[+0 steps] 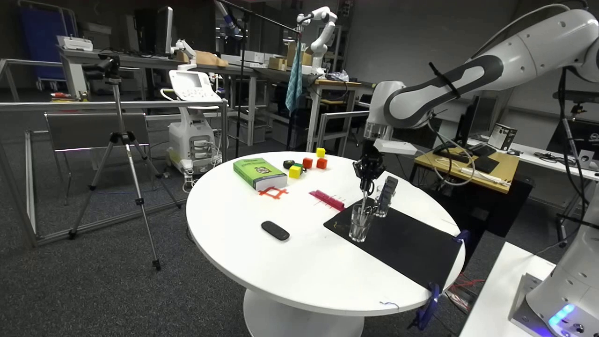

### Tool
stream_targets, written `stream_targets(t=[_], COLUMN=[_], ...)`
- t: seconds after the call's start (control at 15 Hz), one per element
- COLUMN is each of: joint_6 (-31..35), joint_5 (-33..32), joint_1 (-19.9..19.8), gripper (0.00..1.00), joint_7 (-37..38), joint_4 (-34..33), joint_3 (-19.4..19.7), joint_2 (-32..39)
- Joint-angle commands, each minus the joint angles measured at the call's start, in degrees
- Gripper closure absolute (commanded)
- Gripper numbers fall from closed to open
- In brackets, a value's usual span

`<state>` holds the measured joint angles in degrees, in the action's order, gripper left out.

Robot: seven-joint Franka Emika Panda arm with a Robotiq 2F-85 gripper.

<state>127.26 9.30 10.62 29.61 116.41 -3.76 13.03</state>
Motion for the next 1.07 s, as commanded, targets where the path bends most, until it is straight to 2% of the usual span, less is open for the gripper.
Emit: stream_targets(t=[0.0,0.53,1.0], joint_6=[-4.61,-6.37,-5.15], joint_5=[-1.88,-6.44,-6.09], joint_1=[-0.12,-1.03,-3.18], gripper=[0.97,0.97,0.97], joint_7=[1.2,0.51,-0.91], joint_4=[0.33,1.81,3.77], joint_3=[-0.17,-0.25,0.17], joint_2=[-3.88,-9.68,-13.75])
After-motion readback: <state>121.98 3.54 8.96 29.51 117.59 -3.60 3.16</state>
